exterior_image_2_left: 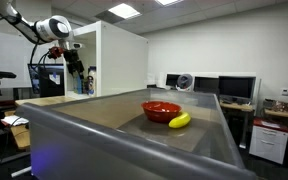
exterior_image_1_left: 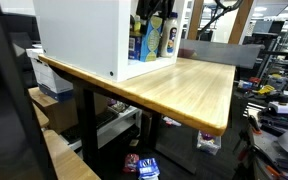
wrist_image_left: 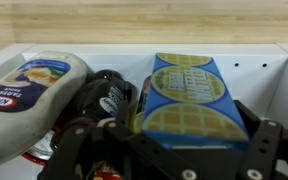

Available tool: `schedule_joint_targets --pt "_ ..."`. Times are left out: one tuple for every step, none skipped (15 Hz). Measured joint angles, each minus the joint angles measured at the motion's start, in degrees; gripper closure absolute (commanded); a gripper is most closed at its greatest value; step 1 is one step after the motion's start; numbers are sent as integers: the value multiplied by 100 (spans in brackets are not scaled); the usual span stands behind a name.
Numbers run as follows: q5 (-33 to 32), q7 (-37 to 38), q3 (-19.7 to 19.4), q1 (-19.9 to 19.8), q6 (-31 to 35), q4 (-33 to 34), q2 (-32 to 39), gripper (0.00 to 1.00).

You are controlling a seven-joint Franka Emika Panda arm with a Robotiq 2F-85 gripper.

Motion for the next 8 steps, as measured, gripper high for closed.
schedule_joint_targets --pt "2 0 5 7 0 1 0 0" --pt "3 0 8 13 0 3 0 0" --pt "3 0 11 23 0 4 0 0" --pt "3 0 11 40 0 5 0 0" --pt "4 0 11 68 0 8 0 0" --pt "4 0 13 83 0 9 0 0" --pt "4 0 15 95 0 9 0 0" --pt "4 0 15 106 0 9 0 0"
